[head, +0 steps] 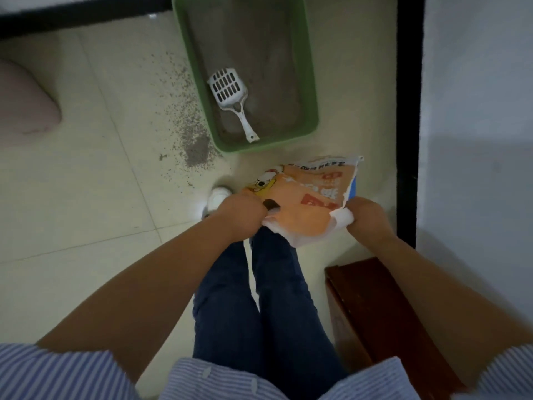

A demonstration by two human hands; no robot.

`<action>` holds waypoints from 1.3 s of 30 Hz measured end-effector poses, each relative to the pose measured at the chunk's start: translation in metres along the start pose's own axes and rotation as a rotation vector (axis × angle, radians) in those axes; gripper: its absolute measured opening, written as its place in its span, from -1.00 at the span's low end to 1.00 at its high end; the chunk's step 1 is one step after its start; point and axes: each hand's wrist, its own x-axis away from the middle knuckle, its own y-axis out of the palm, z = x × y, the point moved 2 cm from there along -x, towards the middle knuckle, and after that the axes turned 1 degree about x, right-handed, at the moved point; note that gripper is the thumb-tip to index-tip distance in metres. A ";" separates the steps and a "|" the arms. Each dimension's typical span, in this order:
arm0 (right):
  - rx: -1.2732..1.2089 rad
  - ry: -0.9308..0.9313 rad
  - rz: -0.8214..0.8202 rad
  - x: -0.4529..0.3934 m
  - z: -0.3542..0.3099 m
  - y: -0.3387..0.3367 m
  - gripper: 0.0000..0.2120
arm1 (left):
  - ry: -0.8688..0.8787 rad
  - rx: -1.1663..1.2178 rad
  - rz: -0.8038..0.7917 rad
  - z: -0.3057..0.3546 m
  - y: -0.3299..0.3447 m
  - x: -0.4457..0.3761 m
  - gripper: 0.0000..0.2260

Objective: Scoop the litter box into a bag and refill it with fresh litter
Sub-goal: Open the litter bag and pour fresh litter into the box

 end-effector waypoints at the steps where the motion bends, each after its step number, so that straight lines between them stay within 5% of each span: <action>1: -0.027 0.007 0.025 0.002 0.001 -0.004 -0.76 | 0.020 -0.032 0.011 0.006 -0.006 0.003 -0.72; 6: -0.086 0.020 0.143 0.007 0.009 -0.018 -0.80 | 0.093 -0.103 0.036 0.039 -0.034 0.010 -0.78; 13: -0.220 -0.227 0.404 0.002 0.014 -0.020 -0.85 | 0.080 -0.155 0.031 0.046 -0.043 0.008 -0.79; 21: 0.103 -0.299 0.179 -0.009 -0.003 0.004 -0.77 | -0.176 -0.096 0.148 0.009 -0.008 -0.015 -0.75; 26: 0.212 -0.294 0.298 -0.015 -0.024 0.018 -0.77 | -0.331 0.025 0.223 0.005 0.003 -0.019 -0.74; 29: 0.326 -0.324 0.384 -0.013 -0.031 0.009 -0.86 | -0.322 0.134 0.232 0.011 0.006 -0.019 -0.72; 33: 0.401 -0.320 0.155 -0.006 -0.037 0.005 -0.72 | -0.287 0.211 0.142 0.014 0.018 -0.002 -0.70; 37: 0.467 -0.437 0.367 0.007 -0.068 -0.011 -0.81 | -0.314 0.364 0.077 -0.002 0.032 0.025 -0.71; 39: 0.507 -0.485 0.240 0.017 -0.084 -0.008 -0.79 | -0.314 0.452 0.052 -0.011 0.036 0.038 -0.72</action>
